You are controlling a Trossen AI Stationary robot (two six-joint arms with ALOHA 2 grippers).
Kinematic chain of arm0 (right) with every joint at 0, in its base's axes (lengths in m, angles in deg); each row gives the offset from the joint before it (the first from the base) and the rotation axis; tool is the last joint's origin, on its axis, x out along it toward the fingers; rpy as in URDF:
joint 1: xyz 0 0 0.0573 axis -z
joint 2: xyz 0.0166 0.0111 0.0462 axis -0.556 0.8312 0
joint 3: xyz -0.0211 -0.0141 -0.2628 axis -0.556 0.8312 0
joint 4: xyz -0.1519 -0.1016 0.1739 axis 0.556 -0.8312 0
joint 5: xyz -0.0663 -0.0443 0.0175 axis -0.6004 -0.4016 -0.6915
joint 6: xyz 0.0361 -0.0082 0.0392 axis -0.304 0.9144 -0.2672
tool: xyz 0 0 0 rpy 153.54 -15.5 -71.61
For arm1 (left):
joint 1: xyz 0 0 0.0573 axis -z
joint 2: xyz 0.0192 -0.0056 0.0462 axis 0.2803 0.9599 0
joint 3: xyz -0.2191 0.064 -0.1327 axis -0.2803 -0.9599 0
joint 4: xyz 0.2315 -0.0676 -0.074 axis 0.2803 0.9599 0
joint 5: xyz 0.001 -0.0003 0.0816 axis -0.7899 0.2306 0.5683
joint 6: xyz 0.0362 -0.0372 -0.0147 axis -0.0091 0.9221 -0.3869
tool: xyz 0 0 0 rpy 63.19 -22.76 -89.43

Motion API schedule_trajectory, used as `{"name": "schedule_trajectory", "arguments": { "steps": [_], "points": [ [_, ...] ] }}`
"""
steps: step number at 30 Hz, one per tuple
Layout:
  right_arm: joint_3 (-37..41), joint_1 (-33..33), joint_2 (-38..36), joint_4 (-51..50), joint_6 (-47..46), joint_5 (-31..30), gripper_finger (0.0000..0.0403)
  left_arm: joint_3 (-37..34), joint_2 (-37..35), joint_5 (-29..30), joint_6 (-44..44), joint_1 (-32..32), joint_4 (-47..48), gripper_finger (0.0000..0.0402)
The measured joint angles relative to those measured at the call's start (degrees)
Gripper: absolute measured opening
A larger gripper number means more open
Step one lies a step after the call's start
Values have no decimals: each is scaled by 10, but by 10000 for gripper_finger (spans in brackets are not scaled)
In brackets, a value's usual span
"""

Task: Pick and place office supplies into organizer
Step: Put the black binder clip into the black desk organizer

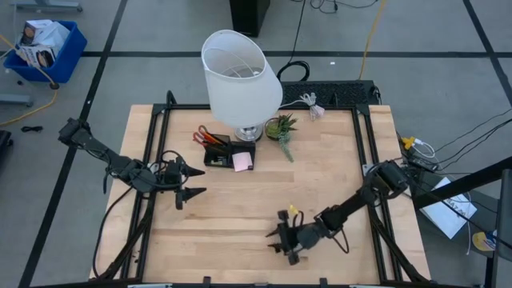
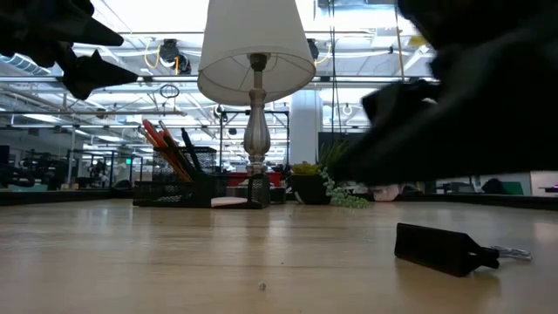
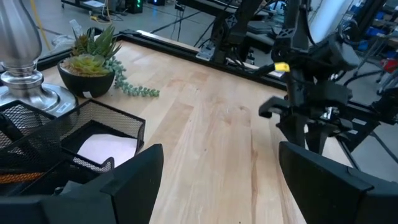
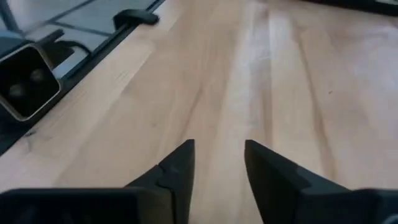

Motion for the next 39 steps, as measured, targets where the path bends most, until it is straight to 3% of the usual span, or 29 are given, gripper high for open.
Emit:
{"name": "schedule_trajectory", "arguments": {
  "steps": [2, 7, 9, 17, 21, 26, 32, 39],
  "points": [
    [0, 13, 0, 11, 8, 11, 125, 0, 0, 0, 0, 0, 2, 319],
    [0, 32, 0, 13, -10, 107, 97, 0, 0, -1, 0, 0, 2, 319],
    [0, 34, -2, 20, -20, 109, 97, 0, 0, -4, 0, 0, 2, 319],
    [-1, 2, -23, -13, -19, 104, 173, 0, 0, -5, -1, 0, 2, 319],
    [-1, -8, -20, -80, -58, 82, 224, 0, 0, -4, -1, 0, 2, 319],
    [-1, -13, -21, -88, -53, 46, 269, 0, 0, -3, 1, 0, 2, 319],
    [-1, -13, -2, -93, -48, 46, 279, 0, 0, -4, 6, 0, 2, 319],
    [-2, -13, 16, -89, -48, 42, 247, 0, 0, -3, 6, 0, 3, 319]
  ]
}}
